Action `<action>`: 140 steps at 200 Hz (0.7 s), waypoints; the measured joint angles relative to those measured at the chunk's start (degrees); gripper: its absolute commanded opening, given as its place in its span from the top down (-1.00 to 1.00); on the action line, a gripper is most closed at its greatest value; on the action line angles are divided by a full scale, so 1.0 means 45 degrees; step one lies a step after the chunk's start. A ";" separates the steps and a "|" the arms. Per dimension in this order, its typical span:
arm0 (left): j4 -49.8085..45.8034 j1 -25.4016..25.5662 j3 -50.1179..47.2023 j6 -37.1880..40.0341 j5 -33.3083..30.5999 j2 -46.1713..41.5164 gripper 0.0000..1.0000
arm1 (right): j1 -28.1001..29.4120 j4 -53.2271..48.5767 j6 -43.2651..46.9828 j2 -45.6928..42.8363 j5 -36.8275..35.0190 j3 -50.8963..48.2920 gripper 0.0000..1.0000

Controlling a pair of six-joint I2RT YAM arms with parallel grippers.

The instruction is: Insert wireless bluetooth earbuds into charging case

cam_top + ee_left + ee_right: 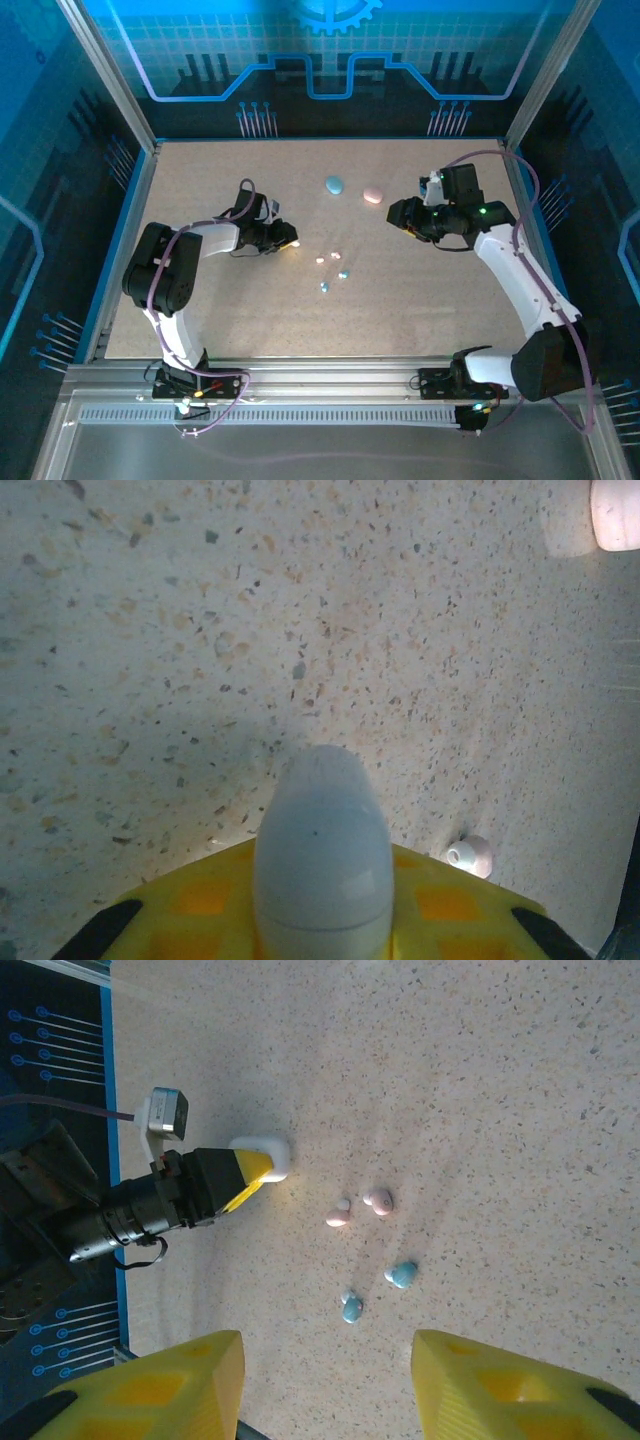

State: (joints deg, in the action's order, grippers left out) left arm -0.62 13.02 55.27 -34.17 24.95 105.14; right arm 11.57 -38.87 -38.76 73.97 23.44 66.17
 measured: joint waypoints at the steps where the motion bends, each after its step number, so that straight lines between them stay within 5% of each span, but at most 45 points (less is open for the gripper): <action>1: -0.0019 -0.0005 0.0005 0.0005 -0.0015 0.0000 0.50 | 0.0000 0.0000 -0.0015 0.0005 0.0000 0.0000 0.02; 140: -0.2312 -0.0418 0.0214 0.1311 -0.2837 -0.1258 -0.21 | 0.0588 0.0005 0.0204 0.1617 -0.0131 0.0345 0.01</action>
State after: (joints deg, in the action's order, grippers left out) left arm -11.03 11.14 56.23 -28.27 12.19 99.48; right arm 14.22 -38.85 -37.85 81.25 22.85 67.72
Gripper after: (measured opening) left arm 0.590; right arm 0.491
